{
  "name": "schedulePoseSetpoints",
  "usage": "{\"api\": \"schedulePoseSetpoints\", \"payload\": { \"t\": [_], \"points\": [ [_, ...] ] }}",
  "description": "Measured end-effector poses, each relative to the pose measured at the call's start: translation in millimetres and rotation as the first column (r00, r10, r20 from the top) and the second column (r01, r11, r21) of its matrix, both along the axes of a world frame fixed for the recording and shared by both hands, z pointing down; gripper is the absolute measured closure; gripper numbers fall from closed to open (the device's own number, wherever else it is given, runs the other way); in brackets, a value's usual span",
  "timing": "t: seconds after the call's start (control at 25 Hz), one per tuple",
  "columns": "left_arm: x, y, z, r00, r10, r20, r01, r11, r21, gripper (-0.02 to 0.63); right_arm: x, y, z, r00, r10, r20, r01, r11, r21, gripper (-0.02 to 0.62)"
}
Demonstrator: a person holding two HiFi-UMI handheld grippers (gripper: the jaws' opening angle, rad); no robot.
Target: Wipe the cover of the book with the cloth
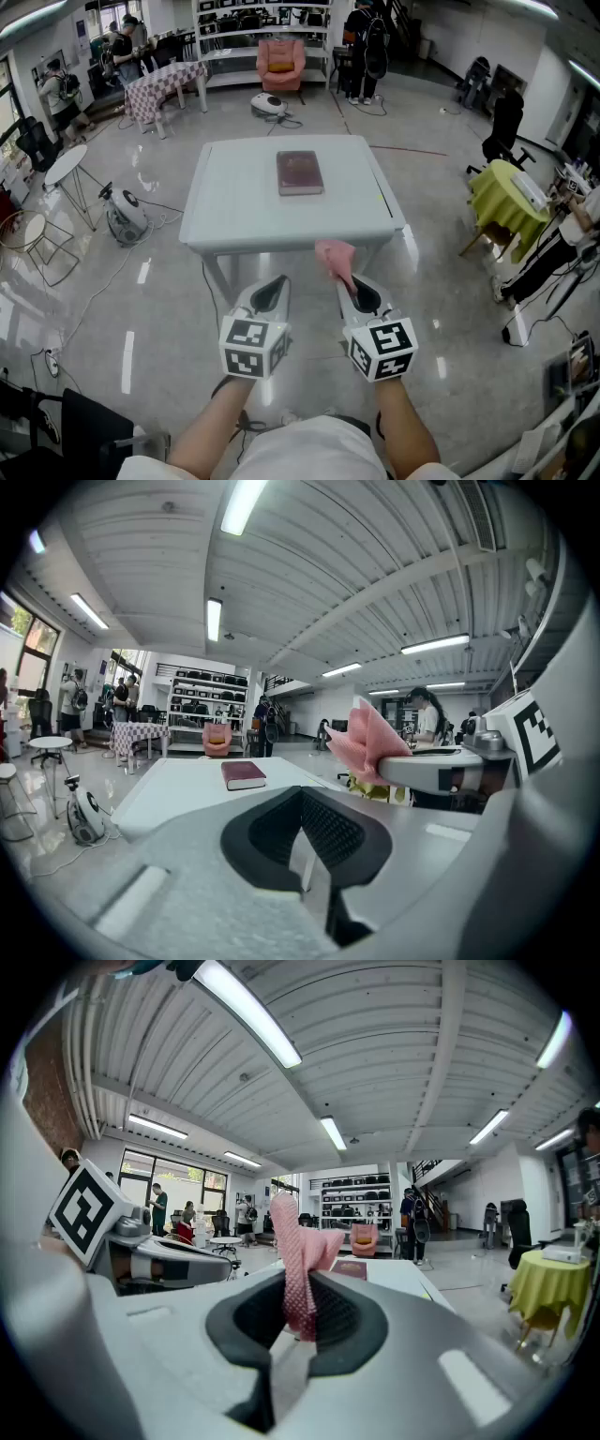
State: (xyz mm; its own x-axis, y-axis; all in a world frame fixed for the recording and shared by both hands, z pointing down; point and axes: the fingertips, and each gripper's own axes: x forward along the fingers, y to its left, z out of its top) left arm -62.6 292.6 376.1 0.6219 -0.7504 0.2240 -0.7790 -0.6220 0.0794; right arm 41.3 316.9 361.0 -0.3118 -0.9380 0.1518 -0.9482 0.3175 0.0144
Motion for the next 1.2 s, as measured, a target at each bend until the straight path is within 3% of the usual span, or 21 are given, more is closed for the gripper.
{"api": "schedulePoseSetpoints", "payload": {
  "t": [0.6, 1.2],
  "points": [
    [29.0, -74.0, 19.1, 1.000, 0.014, 0.016, -0.014, 1.000, 0.008, 0.600, 19.9, -69.8, 25.4, 1.000, -0.008, 0.015, 0.009, 1.000, -0.026, 0.556],
    [90.2, -268.8, 41.8, 0.993, -0.095, 0.063, 0.097, 0.994, -0.040, 0.600, 80.3, -270.9, 54.1, 0.988, -0.151, 0.015, 0.152, 0.986, -0.071, 0.557]
  ]
}}
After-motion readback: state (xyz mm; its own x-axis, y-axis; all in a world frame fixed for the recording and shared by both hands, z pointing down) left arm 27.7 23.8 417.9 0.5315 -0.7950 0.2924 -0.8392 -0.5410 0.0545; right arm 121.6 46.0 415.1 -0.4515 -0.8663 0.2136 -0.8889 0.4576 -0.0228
